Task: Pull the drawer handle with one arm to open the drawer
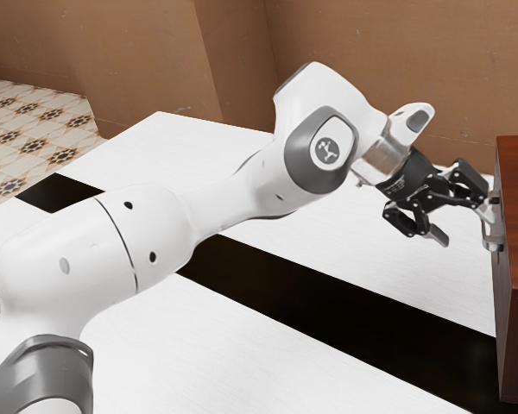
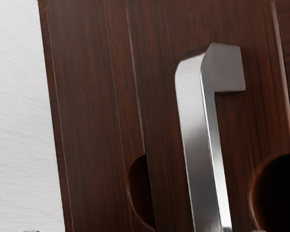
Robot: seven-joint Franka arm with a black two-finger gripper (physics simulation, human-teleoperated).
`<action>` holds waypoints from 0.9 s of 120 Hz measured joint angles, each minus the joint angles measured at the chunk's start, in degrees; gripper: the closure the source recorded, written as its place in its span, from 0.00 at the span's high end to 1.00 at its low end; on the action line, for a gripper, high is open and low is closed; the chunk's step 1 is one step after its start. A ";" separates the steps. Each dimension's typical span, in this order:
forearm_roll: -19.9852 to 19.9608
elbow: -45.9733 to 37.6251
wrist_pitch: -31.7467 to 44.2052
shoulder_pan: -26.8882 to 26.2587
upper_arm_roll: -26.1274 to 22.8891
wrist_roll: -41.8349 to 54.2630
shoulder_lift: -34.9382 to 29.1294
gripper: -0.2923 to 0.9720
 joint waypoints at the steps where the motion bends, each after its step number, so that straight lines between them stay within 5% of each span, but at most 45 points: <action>1: 0.00 0.00 0.01 0.00 0.00 -0.01 0.01 0.64; 65: 0.56 -0.03 0.19 0.29 0.37 -0.70 -0.46 0.31; 108: 1.92 -1.52 0.01 0.89 1.14 -1.05 -1.92 0.24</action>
